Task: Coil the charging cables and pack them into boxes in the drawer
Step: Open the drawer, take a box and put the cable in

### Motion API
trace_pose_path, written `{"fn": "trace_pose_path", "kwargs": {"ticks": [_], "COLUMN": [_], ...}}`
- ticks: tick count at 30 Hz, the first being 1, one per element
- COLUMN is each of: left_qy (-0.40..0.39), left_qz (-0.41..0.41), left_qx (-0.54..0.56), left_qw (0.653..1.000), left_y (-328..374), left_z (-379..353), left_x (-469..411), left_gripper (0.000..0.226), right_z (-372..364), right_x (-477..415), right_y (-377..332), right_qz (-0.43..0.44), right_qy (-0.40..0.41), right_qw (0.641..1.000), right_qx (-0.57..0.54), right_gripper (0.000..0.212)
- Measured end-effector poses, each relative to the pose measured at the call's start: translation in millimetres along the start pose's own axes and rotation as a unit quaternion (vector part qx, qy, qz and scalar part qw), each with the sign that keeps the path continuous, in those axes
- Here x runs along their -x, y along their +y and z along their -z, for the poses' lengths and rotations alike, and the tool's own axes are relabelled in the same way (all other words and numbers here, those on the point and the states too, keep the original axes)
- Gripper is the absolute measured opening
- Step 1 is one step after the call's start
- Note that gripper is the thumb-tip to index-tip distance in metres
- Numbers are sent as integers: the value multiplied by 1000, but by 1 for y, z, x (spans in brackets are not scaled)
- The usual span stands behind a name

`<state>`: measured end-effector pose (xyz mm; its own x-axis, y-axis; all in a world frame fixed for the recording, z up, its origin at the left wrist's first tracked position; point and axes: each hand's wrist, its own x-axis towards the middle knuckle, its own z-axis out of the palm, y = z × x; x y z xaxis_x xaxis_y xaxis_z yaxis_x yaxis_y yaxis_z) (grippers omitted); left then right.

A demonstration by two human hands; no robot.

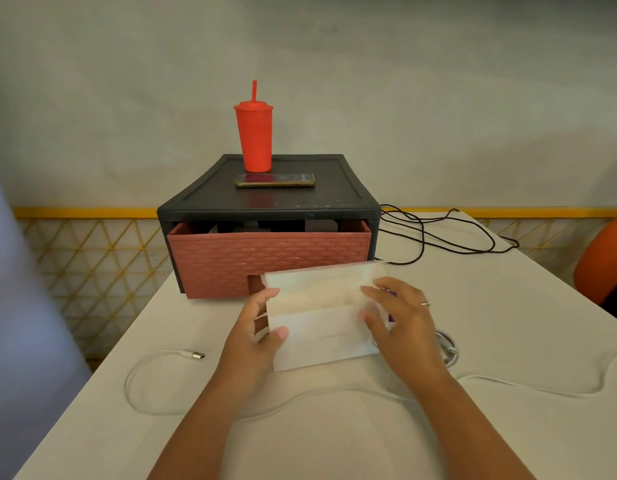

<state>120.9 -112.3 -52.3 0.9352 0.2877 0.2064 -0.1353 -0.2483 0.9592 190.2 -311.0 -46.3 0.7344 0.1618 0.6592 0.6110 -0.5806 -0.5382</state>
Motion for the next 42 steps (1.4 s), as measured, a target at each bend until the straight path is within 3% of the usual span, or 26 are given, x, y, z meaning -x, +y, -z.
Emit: {"fn": "trace_pose_path", "kwargs": {"ticks": [5, 9, 12, 16, 21, 26, 29, 31, 37, 42], "left_qy": [-7, -28, -42, -41, -30, -25, -23, -25, -46, -45], "left_qz": [2, -11, -26, -35, -43, -45, -53, -66, -87, -98], "left_qx": [-2, -50, -88, -118, -148, -155, -169, -172, -183, -196], "left_qw": [1000, 998, 995, 992, 988, 987, 984, 983, 978, 975], "left_y": [0, 5, 8, 8, 11, 11, 11, 11, 17, 17], "left_z": [10, 12, 11, 9, 10, 10, 8, 6, -3, -3], "left_x": [0, 2, 5, 6, 7, 7, 8, 9, 15, 16], "left_gripper": [73, 85, 91, 93, 101, 104, 107, 108, 107, 108], "right_z": [40, 63, 64, 56, 60, 73, 77, 71, 27, 22], "right_x": [-8, -8, -7, -7, -9, -11, -14, -12, -1, 0], "right_y": [40, 68, 72, 63, 50, 25, 7, 0, 0, 9], "right_qz": [-169, -368, -404, -356, -311, -136, -84, -28, 158, 120], "right_qy": [-34, -158, -220, -244, -190, -26, 94, 124, 60, -23], "right_qw": [981, 892, 859, 873, 916, 988, 992, 991, 982, 989], "right_qx": [92, 208, 223, 227, 167, 74, -23, -50, 82, 79], "right_gripper": [27, 27, 24, 12, 4, 14, 24, 29, 23, 17]}}
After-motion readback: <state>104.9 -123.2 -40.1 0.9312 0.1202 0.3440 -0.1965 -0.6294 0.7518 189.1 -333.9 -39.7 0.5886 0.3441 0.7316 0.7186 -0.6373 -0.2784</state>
